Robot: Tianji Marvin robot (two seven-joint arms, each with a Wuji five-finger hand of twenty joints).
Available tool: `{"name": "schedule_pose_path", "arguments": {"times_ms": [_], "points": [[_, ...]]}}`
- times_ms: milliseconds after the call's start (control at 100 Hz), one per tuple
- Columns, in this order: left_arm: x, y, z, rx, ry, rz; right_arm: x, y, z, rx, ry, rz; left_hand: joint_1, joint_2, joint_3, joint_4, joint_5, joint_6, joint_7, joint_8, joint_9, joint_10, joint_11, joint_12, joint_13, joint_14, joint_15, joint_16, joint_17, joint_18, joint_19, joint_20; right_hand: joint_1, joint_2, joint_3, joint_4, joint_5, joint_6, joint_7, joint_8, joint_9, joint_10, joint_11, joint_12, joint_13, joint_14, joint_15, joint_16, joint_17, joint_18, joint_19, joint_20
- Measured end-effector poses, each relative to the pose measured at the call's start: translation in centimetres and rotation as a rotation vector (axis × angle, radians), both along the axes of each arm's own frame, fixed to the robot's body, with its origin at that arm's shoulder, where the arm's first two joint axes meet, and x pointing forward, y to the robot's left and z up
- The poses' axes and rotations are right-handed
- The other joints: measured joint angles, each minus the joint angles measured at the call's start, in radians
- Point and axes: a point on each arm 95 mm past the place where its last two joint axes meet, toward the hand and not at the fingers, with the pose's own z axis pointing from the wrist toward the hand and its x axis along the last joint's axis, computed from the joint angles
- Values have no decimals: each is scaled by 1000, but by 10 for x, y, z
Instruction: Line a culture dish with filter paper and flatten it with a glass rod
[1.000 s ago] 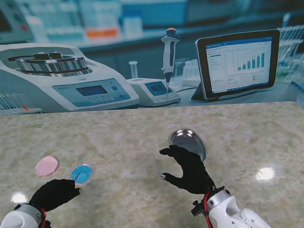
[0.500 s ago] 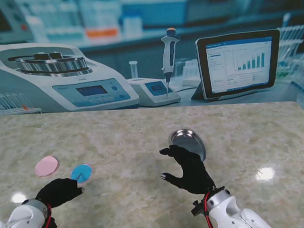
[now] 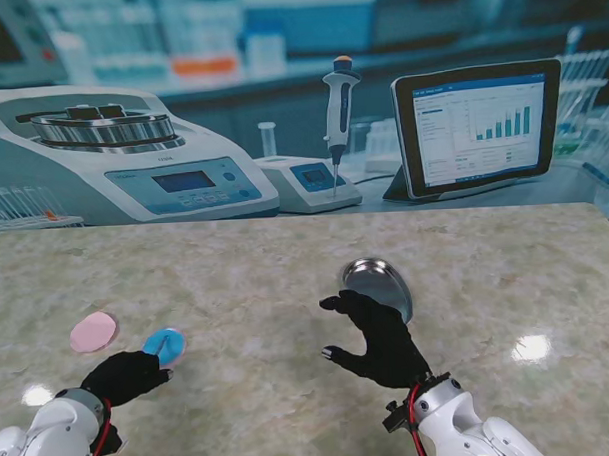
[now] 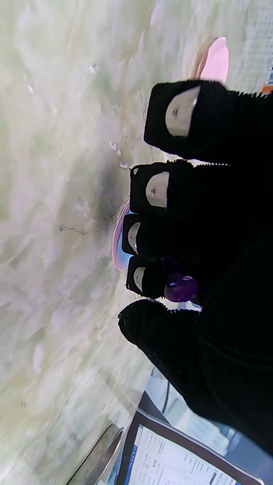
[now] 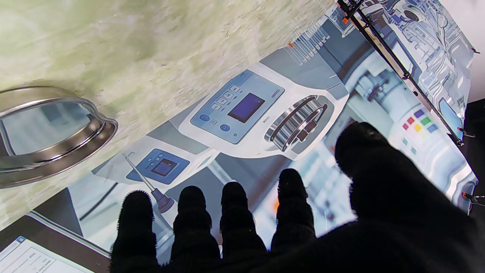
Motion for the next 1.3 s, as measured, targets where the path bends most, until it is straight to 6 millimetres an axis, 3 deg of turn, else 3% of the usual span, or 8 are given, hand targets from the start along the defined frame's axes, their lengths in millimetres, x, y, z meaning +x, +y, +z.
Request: {"name": "schedule_pose_path", "arguments": {"times_ms": [260, 460, 780, 1300], "points": [[3, 1, 4, 6, -21, 2, 0, 0, 0, 0, 1, 0, 0, 0, 0, 0, 0, 0, 0, 0, 0, 0, 0, 0, 0, 0, 0, 0, 0, 0, 0, 0, 0, 0, 0, 0, 0, 0, 0, 0, 0, 0, 0, 0, 0, 0, 0, 0, 0, 0, 0, 0], [-14, 4, 17, 28, -43, -7, 0, 0, 0, 1, 0, -1, 0, 0, 0, 0, 0, 0, 0, 0, 0, -3, 2, 0, 0, -3, 0, 0, 0, 0, 0, 0, 0, 0, 0, 0, 0, 0, 0, 0, 0, 0, 0, 0, 0, 0, 0, 0, 0, 0, 0, 0], [-30, 6, 14, 20, -18, -22, 0, 0, 0, 1, -2, 1, 0, 0, 0, 0, 0, 0, 0, 0, 0, -3, 3, 0, 0, -4, 4, 0, 0, -7, 0, 0, 0, 0, 0, 0, 0, 0, 0, 0, 0, 0, 0, 0, 0, 0, 0, 0, 0, 0, 0, 0], [-1, -2, 7, 7, -1, -2, 0, 0, 0, 0, -1, 1, 0, 0, 0, 0, 0, 0, 0, 0, 0, -4, 4, 0, 0, -4, 8, -2, 0, -7, 1, -11, 0, 0, 0, 0, 0, 0, 0, 0, 0, 0, -10, 0, 0, 0, 0, 0, 0, 0, 0, 0]]}}
